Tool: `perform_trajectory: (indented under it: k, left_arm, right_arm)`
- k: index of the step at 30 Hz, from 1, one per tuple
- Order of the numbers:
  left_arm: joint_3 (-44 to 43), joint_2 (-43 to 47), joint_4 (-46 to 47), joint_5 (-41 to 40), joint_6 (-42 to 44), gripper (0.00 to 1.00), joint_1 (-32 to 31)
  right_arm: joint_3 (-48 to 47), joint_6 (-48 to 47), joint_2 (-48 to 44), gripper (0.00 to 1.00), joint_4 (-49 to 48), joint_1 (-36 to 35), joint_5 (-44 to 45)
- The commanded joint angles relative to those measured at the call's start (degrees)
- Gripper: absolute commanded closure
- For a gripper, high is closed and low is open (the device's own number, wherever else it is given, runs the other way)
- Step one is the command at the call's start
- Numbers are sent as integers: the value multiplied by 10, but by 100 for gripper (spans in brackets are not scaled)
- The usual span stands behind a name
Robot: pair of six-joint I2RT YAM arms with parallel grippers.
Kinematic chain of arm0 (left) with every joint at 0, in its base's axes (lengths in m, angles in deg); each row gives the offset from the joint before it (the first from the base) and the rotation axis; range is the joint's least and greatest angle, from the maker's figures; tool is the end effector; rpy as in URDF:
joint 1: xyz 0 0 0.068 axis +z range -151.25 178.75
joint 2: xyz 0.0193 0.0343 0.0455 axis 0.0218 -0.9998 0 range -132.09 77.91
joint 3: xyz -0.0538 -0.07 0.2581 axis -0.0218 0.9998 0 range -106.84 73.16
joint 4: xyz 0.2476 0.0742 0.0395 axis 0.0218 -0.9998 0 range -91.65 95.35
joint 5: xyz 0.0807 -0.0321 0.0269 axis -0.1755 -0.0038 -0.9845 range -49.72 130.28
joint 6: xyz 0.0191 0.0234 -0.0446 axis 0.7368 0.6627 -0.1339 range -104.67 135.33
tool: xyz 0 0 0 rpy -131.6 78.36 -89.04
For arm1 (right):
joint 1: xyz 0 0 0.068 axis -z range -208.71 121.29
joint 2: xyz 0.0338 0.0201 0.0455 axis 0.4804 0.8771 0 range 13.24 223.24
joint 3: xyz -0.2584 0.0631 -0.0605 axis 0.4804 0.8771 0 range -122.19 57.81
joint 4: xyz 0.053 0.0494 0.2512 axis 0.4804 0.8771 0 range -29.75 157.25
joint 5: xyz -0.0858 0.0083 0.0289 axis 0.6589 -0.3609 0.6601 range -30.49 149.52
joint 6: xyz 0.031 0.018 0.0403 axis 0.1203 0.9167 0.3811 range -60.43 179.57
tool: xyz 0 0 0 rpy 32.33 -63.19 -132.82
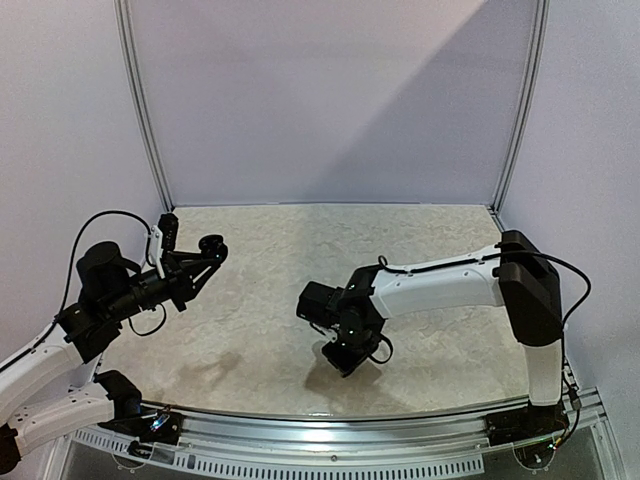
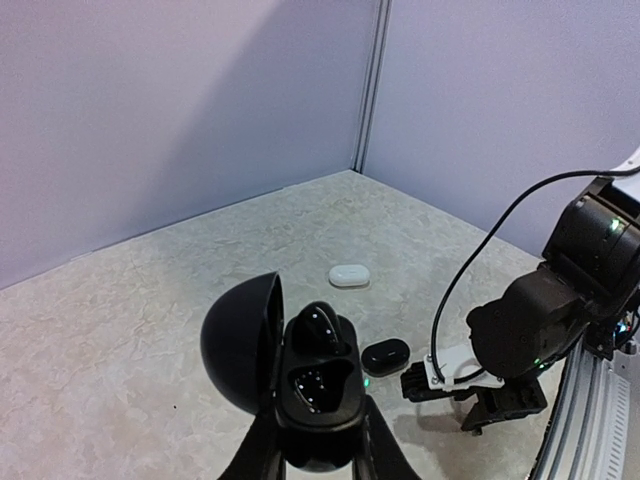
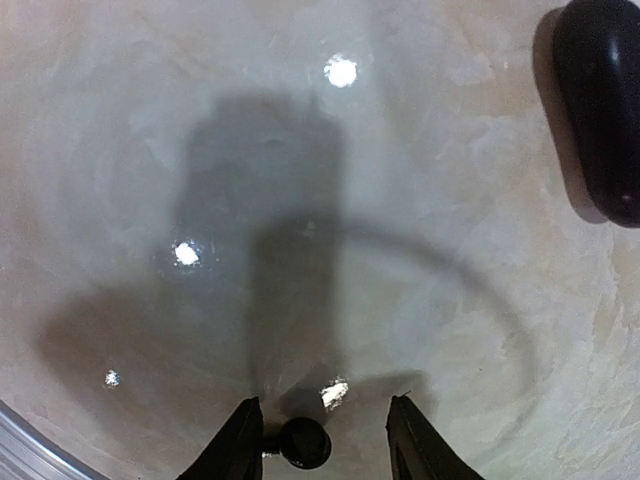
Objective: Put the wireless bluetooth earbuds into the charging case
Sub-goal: Move the left earbud to the corner of the board, then pick up the left earbud from the corner of the board.
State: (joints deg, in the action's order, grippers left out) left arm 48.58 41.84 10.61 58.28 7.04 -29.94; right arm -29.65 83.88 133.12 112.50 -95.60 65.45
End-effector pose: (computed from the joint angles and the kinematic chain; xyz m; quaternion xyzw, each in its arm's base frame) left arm 0.1403 -0.0893 0.2672 0.2330 0.7053 -0.3196 0.5883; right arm 0.1606 0.3669 0.1528 -0.3600 0.9304 -0.0030 0.0694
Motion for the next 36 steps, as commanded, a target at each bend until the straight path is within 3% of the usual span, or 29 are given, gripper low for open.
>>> perform_trajectory:
  k: [1, 11, 16, 24, 36]
  left_arm:
    - [4, -2, 3, 3, 9, 100, 7]
    - [14, -2, 16, 0, 7, 100, 7]
    - [16, 1, 14, -1, 8, 100, 7]
    - [18, 7, 12, -3, 8, 100, 7]
    - [19, 9, 14, -4, 7, 100, 7]
  right_arm:
    - [18, 126, -60, 55, -15, 4, 32]
    - [171, 400, -156, 62, -163, 3, -12]
    - [209, 462, -149, 55, -227, 3, -43]
    - [194, 483, -109, 60, -250, 3, -53]
    - [83, 438, -46, 70, -88, -6, -6]
